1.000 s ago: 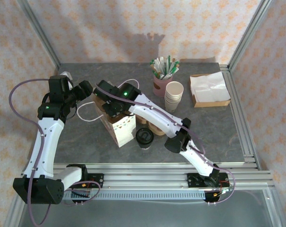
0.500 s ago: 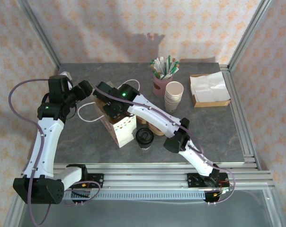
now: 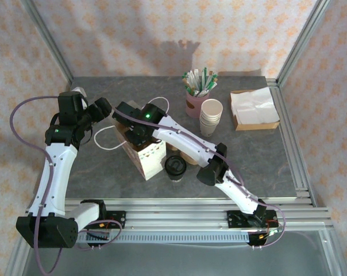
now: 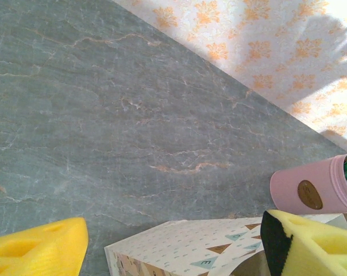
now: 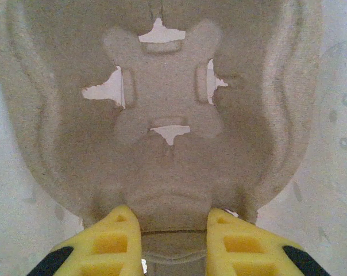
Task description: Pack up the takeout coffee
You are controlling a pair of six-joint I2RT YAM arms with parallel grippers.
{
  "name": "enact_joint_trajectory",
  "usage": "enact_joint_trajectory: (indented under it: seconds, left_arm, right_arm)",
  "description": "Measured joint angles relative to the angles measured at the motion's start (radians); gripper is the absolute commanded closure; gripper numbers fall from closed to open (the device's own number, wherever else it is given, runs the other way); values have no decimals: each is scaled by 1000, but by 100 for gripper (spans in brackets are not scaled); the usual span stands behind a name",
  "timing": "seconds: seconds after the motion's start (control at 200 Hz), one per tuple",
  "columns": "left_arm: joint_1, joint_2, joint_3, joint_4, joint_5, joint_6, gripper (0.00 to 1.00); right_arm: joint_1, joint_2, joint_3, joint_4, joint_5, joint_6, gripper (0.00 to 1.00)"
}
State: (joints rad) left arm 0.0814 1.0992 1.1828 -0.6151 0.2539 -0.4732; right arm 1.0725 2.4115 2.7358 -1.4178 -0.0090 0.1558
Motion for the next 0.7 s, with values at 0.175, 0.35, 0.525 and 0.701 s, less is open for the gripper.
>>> enact_joint_trajectory:
  seconds: [0.175,0.35,0.525,0.701]
  left_arm:
    - [0,0,0,-2,0,0,20]
    - [0,0,0,-2,0,0,20]
    - [0,0,0,-2,3,1,19]
    - [5,0,0,-2,18,2,20]
  right_arm:
    - [-13,6,-1,0,-24,-2,77]
    - [-18,24,-1,-2,-42,-5,77]
    - [-19,38,-3,-12,-45,-11,77]
    - [-22,44,-7,-12,-56,-11,77]
